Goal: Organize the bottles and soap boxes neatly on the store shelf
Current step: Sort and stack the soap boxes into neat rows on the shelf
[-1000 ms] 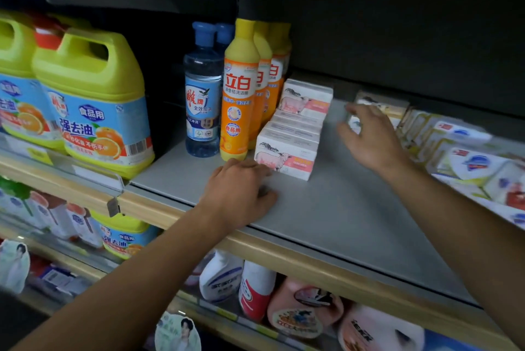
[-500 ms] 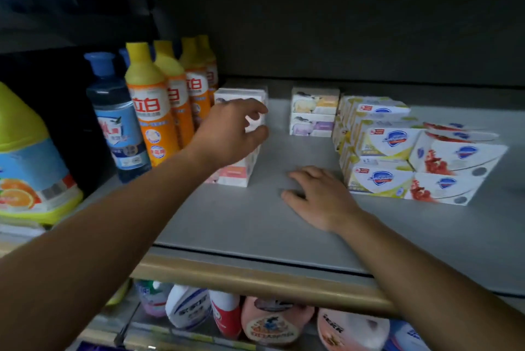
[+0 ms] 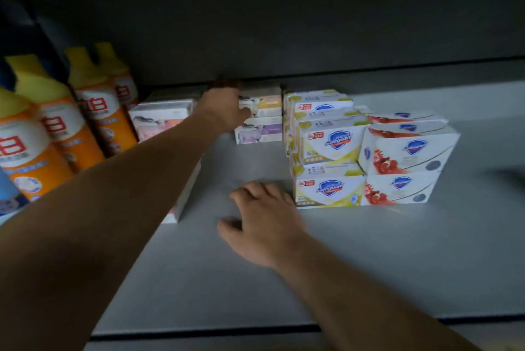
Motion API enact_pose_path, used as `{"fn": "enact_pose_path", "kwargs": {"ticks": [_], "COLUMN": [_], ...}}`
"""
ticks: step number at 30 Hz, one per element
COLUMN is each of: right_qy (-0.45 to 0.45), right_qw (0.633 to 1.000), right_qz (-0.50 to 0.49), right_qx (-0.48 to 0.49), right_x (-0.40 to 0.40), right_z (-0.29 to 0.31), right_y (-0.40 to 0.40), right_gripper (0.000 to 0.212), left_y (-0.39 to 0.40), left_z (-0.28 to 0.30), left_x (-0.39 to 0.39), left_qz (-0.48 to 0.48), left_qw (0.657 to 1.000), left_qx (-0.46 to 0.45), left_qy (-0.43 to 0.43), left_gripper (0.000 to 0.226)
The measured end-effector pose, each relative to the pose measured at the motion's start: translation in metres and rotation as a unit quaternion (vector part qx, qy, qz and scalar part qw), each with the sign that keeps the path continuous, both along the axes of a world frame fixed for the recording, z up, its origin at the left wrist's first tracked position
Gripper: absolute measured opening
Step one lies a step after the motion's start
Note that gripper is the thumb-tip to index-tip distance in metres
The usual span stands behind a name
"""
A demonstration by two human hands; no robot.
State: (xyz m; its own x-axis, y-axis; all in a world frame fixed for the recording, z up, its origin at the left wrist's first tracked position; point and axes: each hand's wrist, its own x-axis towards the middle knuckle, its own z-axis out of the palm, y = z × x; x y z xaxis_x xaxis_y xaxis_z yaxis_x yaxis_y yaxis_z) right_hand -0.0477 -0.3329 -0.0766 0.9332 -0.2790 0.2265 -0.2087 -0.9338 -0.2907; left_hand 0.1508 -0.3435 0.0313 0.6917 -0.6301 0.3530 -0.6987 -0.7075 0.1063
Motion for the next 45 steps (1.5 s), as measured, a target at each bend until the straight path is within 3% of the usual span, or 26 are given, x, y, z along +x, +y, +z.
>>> {"fn": "enact_pose_path", "kwargs": {"ticks": [6, 10, 13, 17, 21, 27, 31, 33, 35, 37, 42, 45], "right_qy": [-0.016, -0.016, -0.013, -0.01, -0.009, 0.004, -0.03, -0.06, -0.072, -0.093, -0.134, -0.165], "right_qw": [1.0, 1.0, 1.0, 1.0, 1.0, 1.0, 0.997, 0.979, 0.942, 0.932, 0.928, 0.927], "right_qz": [0.001, -0.001, -0.002, -0.002, -0.004, -0.016, 0.002, 0.055, 0.107, 0.149, 0.224, 0.201], "right_qx": [-0.002, 0.003, 0.011, 0.007, 0.009, 0.024, 0.074, 0.189, 0.311, 0.318, 0.266, 0.271], "right_x": [0.0, 0.002, 0.001, 0.0, -0.001, -0.001, -0.008, -0.016, -0.023, -0.029, -0.026, -0.028], "right_z": [-0.003, -0.002, -0.002, -0.001, 0.001, 0.007, 0.015, 0.021, 0.026, 0.032, 0.033, 0.021], "right_y": [0.0, -0.001, 0.0, 0.0, 0.0, -0.002, 0.001, 0.002, 0.007, 0.019, 0.05, 0.056], "right_gripper": [0.052, 0.052, 0.052, 0.053, 0.054, 0.055, 0.054, 0.07, 0.101, 0.114, 0.086, 0.078], "left_y": [-0.02, -0.023, -0.017, 0.003, 0.053, 0.146, 0.193, 0.211, 0.226, 0.236, 0.245, 0.246], "left_z": [-0.006, -0.006, 0.0, 0.015, 0.027, 0.0, -0.03, -0.043, -0.052, -0.059, -0.071, -0.076], "left_x": [0.024, 0.027, 0.02, -0.007, -0.052, -0.116, -0.142, -0.15, -0.153, -0.153, -0.153, -0.151], "left_qz": [0.017, 0.026, 0.015, -0.011, -0.029, -0.091, -0.094, -0.077, -0.058, -0.043, -0.027, -0.034], "left_qw": [1.0, 0.999, 1.0, 0.996, 0.976, 0.92, 0.851, 0.804, 0.751, 0.706, 0.637, 0.641], "left_qx": [0.006, 0.017, 0.004, -0.079, -0.218, -0.36, -0.457, -0.507, -0.549, -0.574, -0.573, -0.556], "left_qy": [-0.005, -0.012, -0.024, -0.028, 0.005, 0.122, 0.241, 0.301, 0.362, 0.413, 0.515, 0.527], "left_gripper": [0.087, 0.095, 0.09, 0.082, 0.05, 0.049, 0.047, 0.043, 0.038, 0.034, 0.023, 0.021]}}
